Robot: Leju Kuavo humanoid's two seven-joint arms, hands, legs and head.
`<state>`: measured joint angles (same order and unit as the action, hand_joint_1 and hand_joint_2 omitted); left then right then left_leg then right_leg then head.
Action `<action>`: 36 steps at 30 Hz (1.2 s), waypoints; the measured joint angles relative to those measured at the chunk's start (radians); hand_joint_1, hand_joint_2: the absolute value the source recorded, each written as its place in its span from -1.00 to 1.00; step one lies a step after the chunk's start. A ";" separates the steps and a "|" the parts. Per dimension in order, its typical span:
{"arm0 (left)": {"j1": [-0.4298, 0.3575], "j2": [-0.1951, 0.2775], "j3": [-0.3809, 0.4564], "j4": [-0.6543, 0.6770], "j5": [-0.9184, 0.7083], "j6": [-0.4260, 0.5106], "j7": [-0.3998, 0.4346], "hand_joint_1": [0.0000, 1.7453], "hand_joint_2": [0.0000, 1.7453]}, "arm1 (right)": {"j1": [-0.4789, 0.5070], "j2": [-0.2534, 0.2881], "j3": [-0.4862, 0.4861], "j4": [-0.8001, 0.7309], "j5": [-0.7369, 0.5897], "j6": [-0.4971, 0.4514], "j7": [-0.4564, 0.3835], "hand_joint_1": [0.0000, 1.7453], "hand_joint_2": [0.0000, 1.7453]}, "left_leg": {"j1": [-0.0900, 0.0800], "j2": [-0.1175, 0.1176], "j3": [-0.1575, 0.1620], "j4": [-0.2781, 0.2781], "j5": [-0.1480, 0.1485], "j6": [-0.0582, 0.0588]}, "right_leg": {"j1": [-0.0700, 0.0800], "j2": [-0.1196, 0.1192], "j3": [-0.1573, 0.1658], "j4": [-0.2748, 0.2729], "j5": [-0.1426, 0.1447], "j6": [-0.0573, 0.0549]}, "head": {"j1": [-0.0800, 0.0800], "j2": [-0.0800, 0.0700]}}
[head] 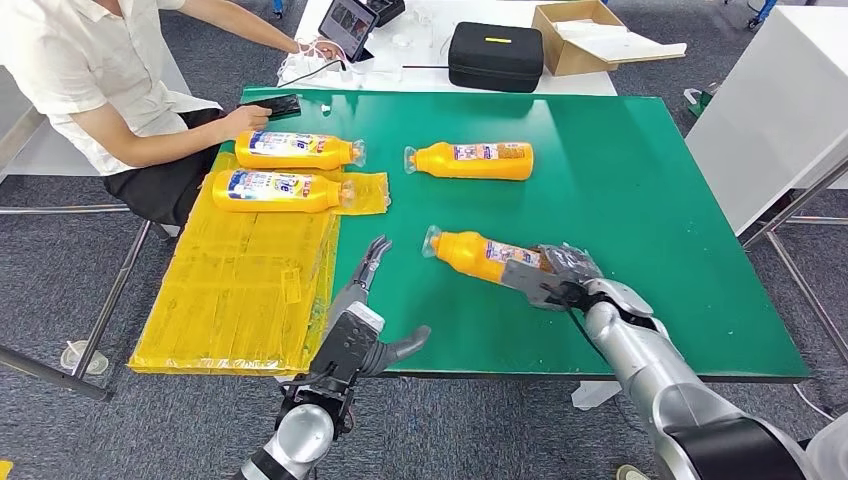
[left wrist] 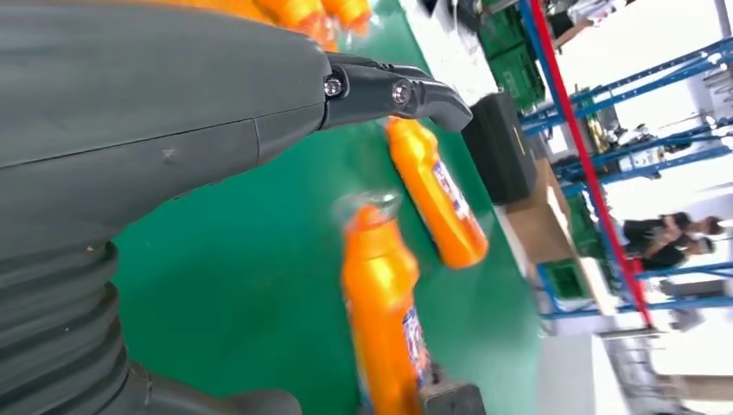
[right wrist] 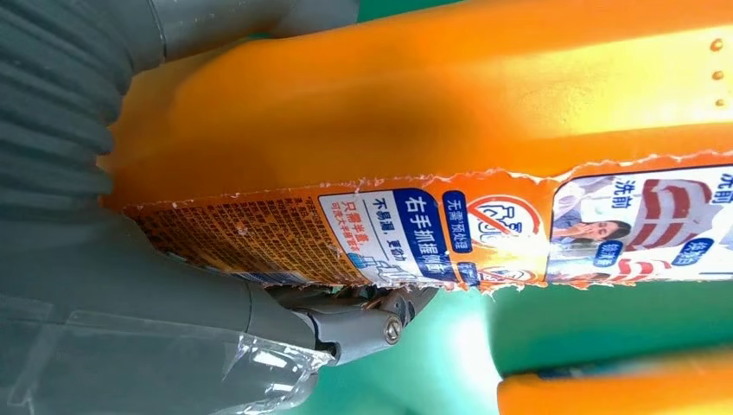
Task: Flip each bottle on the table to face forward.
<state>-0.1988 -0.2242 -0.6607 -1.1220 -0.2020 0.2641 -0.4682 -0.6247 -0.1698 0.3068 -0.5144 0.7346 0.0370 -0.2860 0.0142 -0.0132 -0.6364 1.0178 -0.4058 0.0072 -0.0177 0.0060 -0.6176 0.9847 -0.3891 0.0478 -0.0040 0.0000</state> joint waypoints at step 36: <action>0.089 -0.006 0.074 0.005 0.554 -0.202 -0.055 -1.00 1.00 | 0.328 0.138 0.083 -0.547 -0.510 0.110 -0.148 1.00 1.00 | 0.001 0.003 -0.010 0.000 -0.001 -0.001 | 0.000 0.003 -0.010 0.001 -0.001 0.000 | 0.000 0.000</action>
<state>-0.1100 -0.2304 -0.5869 -1.1166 0.3518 0.0626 -0.5233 -0.2971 -0.0320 0.3894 -1.0614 0.2251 0.1473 -0.4338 0.0153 -0.0100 -0.6461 1.0175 -0.4071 0.0058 -0.0175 0.0085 -0.6281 0.9854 -0.3901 0.0475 -0.0044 0.0000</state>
